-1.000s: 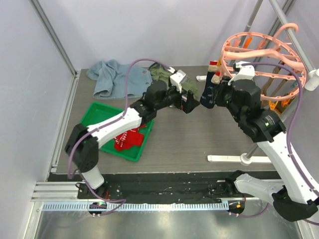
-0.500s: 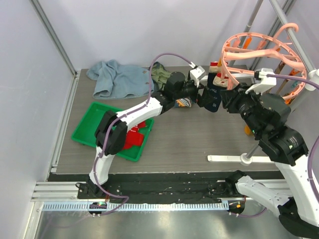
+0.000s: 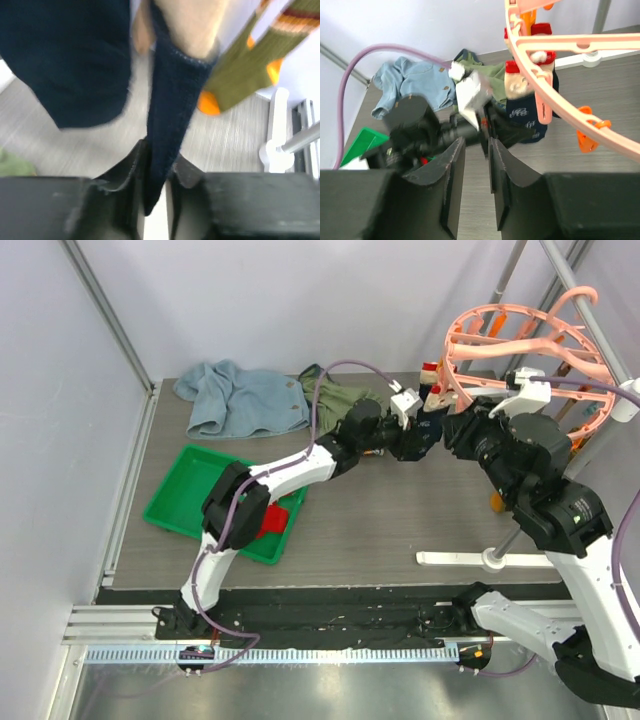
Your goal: Remove the socks clipped to the hanger
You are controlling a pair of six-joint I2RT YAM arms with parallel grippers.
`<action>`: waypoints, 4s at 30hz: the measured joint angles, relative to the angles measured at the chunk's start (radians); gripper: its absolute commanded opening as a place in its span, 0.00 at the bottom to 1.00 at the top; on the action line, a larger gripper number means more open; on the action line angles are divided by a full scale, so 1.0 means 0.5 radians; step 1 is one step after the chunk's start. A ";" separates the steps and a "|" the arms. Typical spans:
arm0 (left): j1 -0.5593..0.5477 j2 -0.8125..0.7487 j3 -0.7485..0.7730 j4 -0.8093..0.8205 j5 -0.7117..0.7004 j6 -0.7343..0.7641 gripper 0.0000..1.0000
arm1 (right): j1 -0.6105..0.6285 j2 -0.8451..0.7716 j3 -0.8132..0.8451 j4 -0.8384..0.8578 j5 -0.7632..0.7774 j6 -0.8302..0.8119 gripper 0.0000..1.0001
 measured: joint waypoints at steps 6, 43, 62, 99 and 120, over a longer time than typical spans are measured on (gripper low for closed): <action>-0.239 -0.236 -0.168 -0.089 -0.304 0.148 0.00 | 0.000 0.109 0.219 -0.123 0.102 0.069 0.47; -1.005 -0.587 -0.466 0.228 -1.872 1.054 0.00 | 0.000 0.528 0.662 -0.558 0.478 0.010 0.52; -1.117 -0.454 -0.436 0.282 -2.098 1.366 0.00 | 0.000 0.533 0.632 -0.742 0.690 0.060 0.50; -1.143 -0.423 -0.378 0.278 -2.145 1.466 0.00 | 0.036 0.691 0.542 -0.658 1.017 0.034 0.01; -0.858 -1.226 -1.222 -0.244 -2.156 0.426 0.00 | 0.036 0.423 0.425 -0.534 0.658 0.016 0.59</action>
